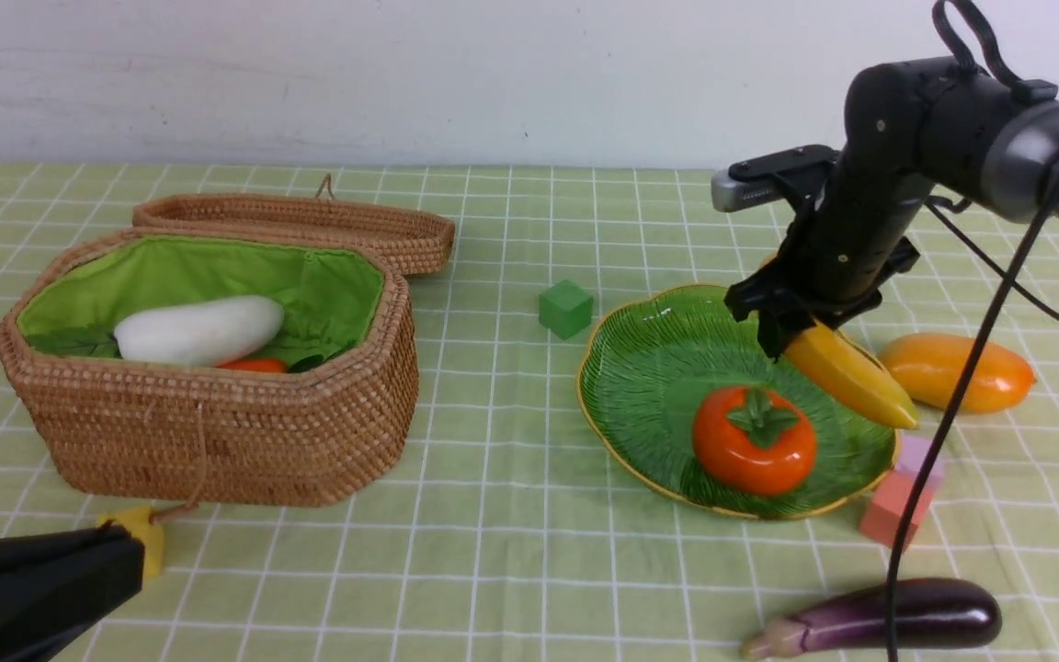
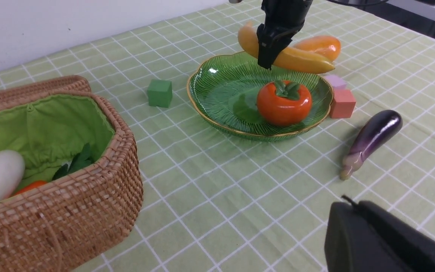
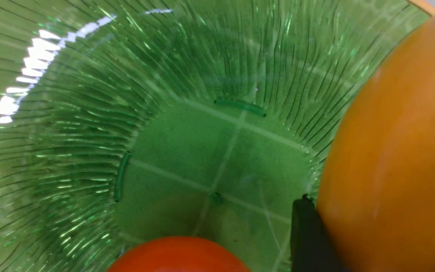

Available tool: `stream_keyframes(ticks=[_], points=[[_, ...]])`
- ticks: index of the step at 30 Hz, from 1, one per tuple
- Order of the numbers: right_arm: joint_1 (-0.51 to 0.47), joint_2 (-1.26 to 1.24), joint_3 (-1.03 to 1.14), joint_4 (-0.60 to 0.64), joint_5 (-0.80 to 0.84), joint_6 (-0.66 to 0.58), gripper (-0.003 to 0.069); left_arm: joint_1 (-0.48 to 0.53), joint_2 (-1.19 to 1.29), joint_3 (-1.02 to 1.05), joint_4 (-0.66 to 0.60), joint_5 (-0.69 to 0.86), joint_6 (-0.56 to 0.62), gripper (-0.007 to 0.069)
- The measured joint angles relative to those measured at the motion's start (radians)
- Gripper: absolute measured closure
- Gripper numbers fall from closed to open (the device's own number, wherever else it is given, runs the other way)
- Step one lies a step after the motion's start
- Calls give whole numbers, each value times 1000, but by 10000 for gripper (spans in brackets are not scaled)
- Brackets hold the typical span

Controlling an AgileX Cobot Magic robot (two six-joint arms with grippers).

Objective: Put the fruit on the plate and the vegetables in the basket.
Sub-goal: Use the right arm to grab a banana and put it into the right plate, then grab an eggplant with your right arm and place it in the basket on the left.

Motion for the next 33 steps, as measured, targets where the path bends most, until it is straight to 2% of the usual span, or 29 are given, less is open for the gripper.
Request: stream_keyframes(ticks=[2,5,8,10,13,15,16,17,18,19,20,21,23,25,27,28,29,33], points=[[0,0,0,0,0,2,273,0,0,0,0,0,7,638],[0,-15,0,0,35,3,111,0,0,0,0,0,15,638],[0,-54,0,0,93,11,25,0,0,0,0,1,18,638],[0,-96,0,0,135,26,6,0,0,0,0,1,20,638],[0,-180,10,2,157,40,46,0,0,0,0,1,21,638],[0,-253,63,15,158,47,119,0,0,0,0,2,21,638],[0,-261,70,19,158,47,128,0,0,0,0,2,21,638],[0,-321,139,26,157,39,195,0,0,0,0,2,21,638],[0,-338,162,30,157,33,214,0,0,0,0,2,21,638],[0,-411,287,44,157,-5,289,0,0,0,-1,2,21,638],[0,-429,303,46,157,-19,306,0,0,0,-1,2,21,638],[0,-491,413,58,159,-87,357,0,0,0,-1,2,21,638],[0,-558,552,77,161,-205,396,0,0,0,-1,3,21,638],[0,-610,687,87,132,-352,405,0,0,0,-6,3,21,638],[0,-634,807,102,60,-520,380,0,0,0,-20,3,22,638],[0,-634,832,104,34,-558,369,0,0,0,-29,4,22,638],[0,-633,876,111,2,-627,341,0,0,0,-47,10,24,638],[0,-600,971,131,-119,-765,220,0,0,0,-113,46,77,638]])
